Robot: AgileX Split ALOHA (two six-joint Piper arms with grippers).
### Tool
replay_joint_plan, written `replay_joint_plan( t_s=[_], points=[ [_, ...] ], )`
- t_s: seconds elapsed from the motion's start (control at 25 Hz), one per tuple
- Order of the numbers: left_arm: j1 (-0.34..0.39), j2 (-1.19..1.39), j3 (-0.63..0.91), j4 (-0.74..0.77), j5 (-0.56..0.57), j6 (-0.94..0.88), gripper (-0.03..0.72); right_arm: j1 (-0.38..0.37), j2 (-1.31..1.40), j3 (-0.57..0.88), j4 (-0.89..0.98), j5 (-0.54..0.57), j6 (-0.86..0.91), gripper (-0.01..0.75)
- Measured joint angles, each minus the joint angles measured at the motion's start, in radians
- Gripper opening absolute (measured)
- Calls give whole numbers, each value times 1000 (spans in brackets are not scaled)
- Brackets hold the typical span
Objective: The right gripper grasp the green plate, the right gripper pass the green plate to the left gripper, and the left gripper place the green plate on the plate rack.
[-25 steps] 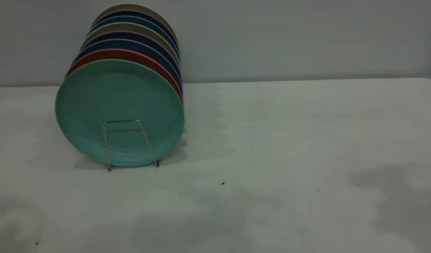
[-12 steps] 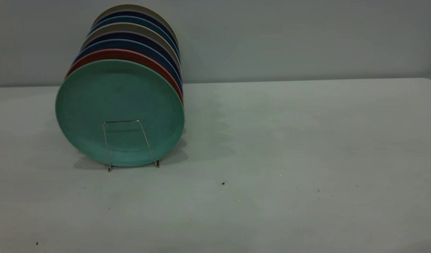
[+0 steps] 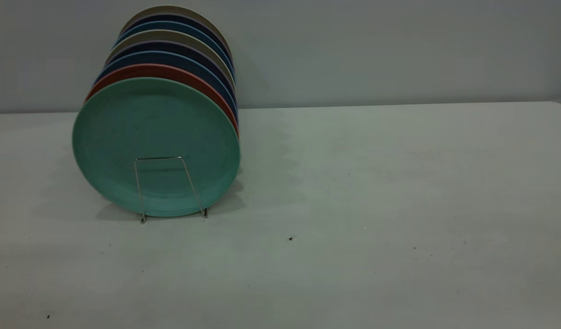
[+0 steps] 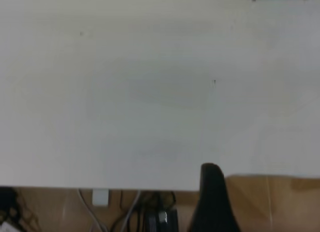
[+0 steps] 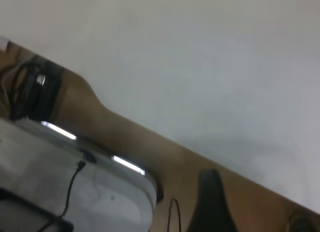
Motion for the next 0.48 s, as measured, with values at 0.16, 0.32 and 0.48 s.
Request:
replay_joint_plan(
  t_s=[0.16,0.32,0.48],
  points=[
    [-1,-73,5,22,0,0,581,0,-150,67,0,-1,0,575],
    [-31,-101,27,26,-9,13,581,0,-269,97,-26,-2,15,575],
    [-72,-101,40,24,-23,27,581,0,-326,97,-56,-7,52,575]
  ],
)
